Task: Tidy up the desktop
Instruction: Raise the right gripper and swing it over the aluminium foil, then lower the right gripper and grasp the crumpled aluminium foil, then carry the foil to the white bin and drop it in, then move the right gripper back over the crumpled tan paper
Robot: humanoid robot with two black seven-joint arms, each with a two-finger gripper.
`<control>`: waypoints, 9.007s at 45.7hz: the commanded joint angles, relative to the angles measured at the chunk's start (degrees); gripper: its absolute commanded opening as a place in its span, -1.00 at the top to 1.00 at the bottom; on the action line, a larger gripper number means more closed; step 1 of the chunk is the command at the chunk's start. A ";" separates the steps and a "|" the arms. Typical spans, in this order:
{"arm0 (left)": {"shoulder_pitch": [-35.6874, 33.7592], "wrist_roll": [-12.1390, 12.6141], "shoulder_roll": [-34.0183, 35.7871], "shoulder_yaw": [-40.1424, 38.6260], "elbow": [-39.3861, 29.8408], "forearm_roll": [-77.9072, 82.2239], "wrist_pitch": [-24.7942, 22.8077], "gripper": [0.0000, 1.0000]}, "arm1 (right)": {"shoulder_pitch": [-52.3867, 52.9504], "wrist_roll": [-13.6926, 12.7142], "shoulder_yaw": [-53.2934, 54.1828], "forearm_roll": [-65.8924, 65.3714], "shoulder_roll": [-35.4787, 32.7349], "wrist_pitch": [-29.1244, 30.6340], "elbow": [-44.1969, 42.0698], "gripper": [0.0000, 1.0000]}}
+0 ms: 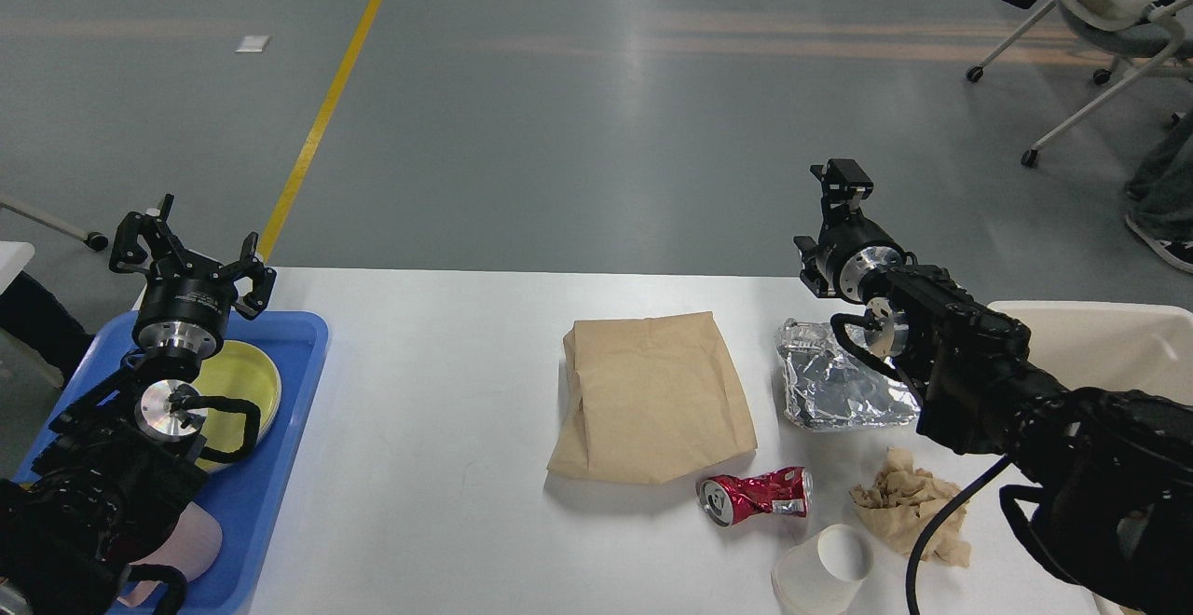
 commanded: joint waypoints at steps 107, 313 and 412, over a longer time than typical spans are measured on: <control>0.00 0.00 0.00 0.00 0.10 0.00 0.00 -0.92 | 43.89 -22.01 -76.14 -8.78 5.50 40.24 30.85 -1.00; 0.00 0.00 0.00 0.00 0.01 0.00 0.00 -0.92 | 4.53 -22.63 -79.74 -8.43 -25.79 4.12 16.00 -1.00; 0.00 0.00 0.00 0.00 0.01 0.00 0.00 -0.92 | 20.70 -22.45 -85.20 -9.14 -13.13 27.07 44.66 -1.00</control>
